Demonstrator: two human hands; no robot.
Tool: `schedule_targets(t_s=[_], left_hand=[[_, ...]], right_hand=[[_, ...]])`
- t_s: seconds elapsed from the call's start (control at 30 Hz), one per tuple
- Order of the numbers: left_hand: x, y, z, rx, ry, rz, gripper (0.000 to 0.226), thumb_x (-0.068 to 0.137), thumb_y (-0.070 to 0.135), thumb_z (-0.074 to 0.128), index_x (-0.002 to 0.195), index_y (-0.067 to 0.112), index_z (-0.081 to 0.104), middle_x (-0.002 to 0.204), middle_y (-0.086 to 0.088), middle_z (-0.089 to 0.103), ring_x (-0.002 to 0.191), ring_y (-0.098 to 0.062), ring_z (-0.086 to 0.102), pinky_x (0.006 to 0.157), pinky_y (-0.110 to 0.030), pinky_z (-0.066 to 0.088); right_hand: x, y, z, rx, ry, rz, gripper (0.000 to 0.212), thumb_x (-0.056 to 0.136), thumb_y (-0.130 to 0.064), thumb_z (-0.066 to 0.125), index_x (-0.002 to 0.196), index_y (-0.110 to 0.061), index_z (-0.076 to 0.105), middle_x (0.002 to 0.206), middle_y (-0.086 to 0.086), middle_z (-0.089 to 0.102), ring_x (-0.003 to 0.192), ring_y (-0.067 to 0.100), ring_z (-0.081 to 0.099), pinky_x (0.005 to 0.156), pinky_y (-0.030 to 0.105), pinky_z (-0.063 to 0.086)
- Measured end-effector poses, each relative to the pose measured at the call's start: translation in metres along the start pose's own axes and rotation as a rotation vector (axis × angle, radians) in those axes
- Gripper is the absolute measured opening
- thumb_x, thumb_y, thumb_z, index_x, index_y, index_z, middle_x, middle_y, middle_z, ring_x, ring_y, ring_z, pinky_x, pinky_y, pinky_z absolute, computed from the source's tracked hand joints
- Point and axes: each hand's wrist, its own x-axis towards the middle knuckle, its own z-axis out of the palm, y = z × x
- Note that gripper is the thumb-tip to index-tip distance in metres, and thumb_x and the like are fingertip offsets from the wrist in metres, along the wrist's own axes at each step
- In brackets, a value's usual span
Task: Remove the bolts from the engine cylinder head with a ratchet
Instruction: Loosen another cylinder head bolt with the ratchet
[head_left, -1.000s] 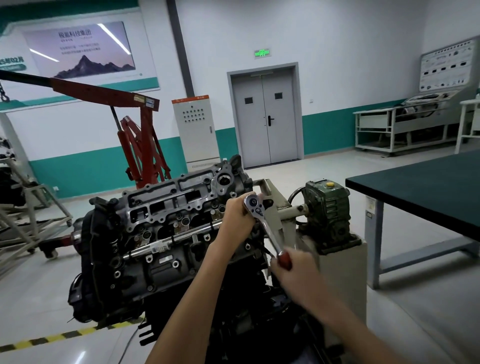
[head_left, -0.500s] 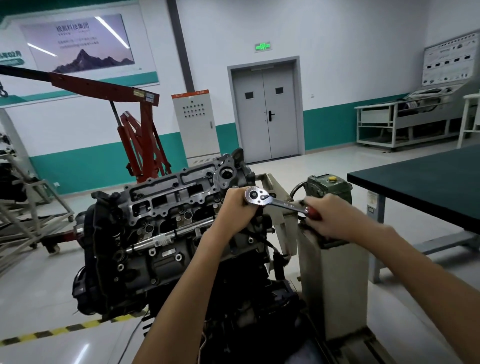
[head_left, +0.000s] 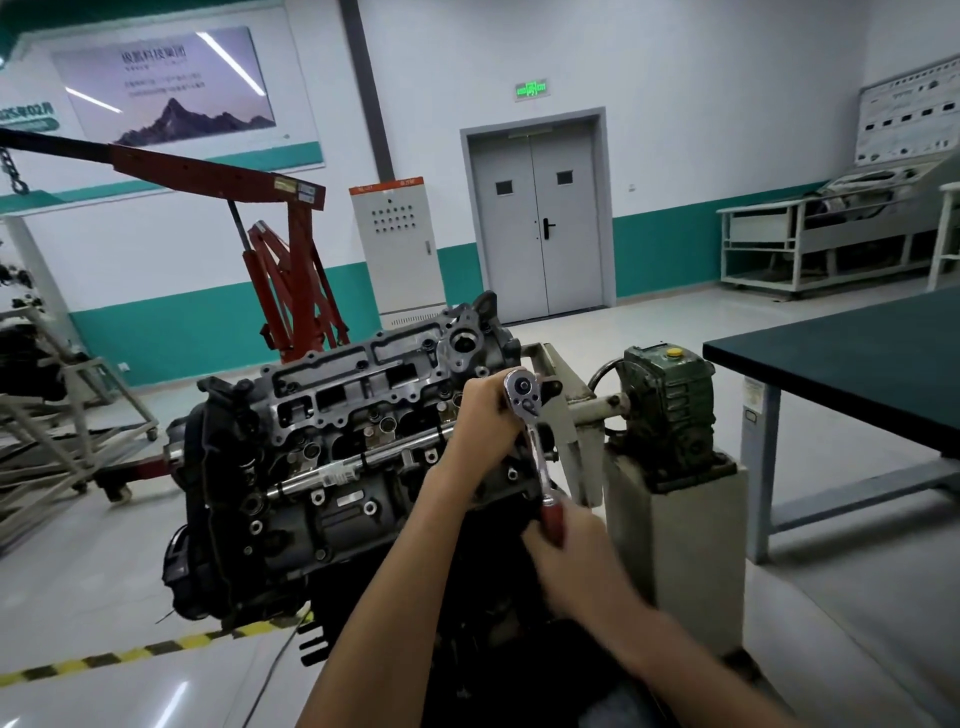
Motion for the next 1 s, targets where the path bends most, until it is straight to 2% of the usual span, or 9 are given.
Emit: schedule_targets(t_s=[0.1,0.2,0.37,0.43,0.57,0.67,0.73,0.87,1.0], left_hand=[[0.003,0.001,-0.005,0.037,-0.088,-0.029,0.042,0.081,-0.011,0.057,0.054,0.021,0.054,0.051,0.008,0.054,0.053,-0.001,0.039,0.053,-0.019,0.032],[0.002,0.003,-0.006,0.042,-0.109,-0.044,0.014,0.079,-0.013,0.055,0.068,-0.007,0.063,0.064,-0.021,0.061,0.059,-0.011,0.044,0.056,-0.028,0.036],[-0.005,0.008,0.003,-0.043,0.035,0.000,0.050,0.081,-0.013,0.056,0.059,0.032,0.054,0.054,0.020,0.056,0.052,0.004,0.046,0.053,-0.007,0.033],[-0.006,0.006,0.006,-0.066,0.066,0.002,0.058,0.081,-0.012,0.058,0.057,0.038,0.043,0.052,0.022,0.051,0.050,0.005,0.042,0.051,-0.007,0.030],[-0.004,0.003,0.005,-0.029,0.056,0.012,0.062,0.079,-0.016,0.056,0.057,0.038,0.034,0.051,0.019,0.045,0.049,0.001,0.035,0.050,-0.010,0.027],[0.000,0.002,0.000,-0.005,0.023,0.018,0.064,0.079,-0.015,0.057,0.054,0.040,0.037,0.050,0.021,0.049,0.047,0.003,0.040,0.050,-0.008,0.029],[0.000,0.001,-0.004,0.002,-0.023,-0.004,0.056,0.081,-0.012,0.058,0.053,0.035,0.046,0.050,0.018,0.053,0.048,0.002,0.041,0.051,-0.010,0.029],[-0.001,0.000,-0.004,0.014,-0.081,-0.031,0.016,0.078,-0.015,0.053,0.066,-0.007,0.060,0.060,-0.019,0.059,0.057,-0.010,0.041,0.054,-0.025,0.031],[-0.006,0.001,0.003,-0.050,0.013,-0.021,0.036,0.079,-0.011,0.054,0.062,0.020,0.056,0.054,0.017,0.054,0.053,0.001,0.043,0.052,-0.011,0.032]], right_hand=[[0.043,0.013,-0.079,-0.427,-0.189,-0.151,0.006,0.083,-0.009,0.059,0.080,-0.011,0.054,0.068,0.004,0.057,0.061,0.014,0.055,0.060,0.018,0.047],[0.083,-0.002,-0.124,-0.784,-0.251,-0.300,0.007,0.086,-0.017,0.057,0.086,-0.016,0.051,0.065,-0.006,0.052,0.062,0.016,0.056,0.054,0.014,0.043],[0.031,0.018,-0.066,-0.393,-0.058,-0.120,0.010,0.082,-0.013,0.061,0.081,-0.009,0.052,0.066,0.005,0.056,0.061,0.016,0.054,0.060,0.024,0.049],[0.000,0.013,-0.017,-0.090,0.050,-0.038,0.015,0.080,-0.011,0.063,0.072,-0.015,0.050,0.052,-0.006,0.047,0.045,0.004,0.047,0.045,0.011,0.037],[-0.014,-0.008,0.043,0.235,0.101,0.059,0.028,0.081,-0.009,0.060,0.062,-0.022,0.043,0.042,-0.008,0.042,0.034,0.003,0.044,0.036,0.014,0.035],[-0.001,0.005,0.002,-0.010,0.056,-0.036,0.033,0.078,-0.004,0.061,0.061,-0.024,0.041,0.049,-0.009,0.042,0.043,-0.001,0.047,0.043,0.008,0.032],[0.024,0.016,-0.049,-0.289,-0.063,-0.142,0.030,0.080,-0.007,0.061,0.065,-0.024,0.041,0.056,-0.008,0.045,0.048,0.001,0.047,0.050,0.017,0.039],[0.077,0.004,-0.122,-0.783,-0.190,-0.295,0.009,0.084,-0.019,0.058,0.088,-0.018,0.050,0.069,-0.004,0.054,0.066,0.017,0.061,0.054,0.014,0.042],[0.042,0.016,-0.082,-0.503,-0.097,-0.139,0.012,0.082,-0.015,0.061,0.081,-0.013,0.049,0.071,0.007,0.056,0.065,0.020,0.056,0.062,0.030,0.051]])
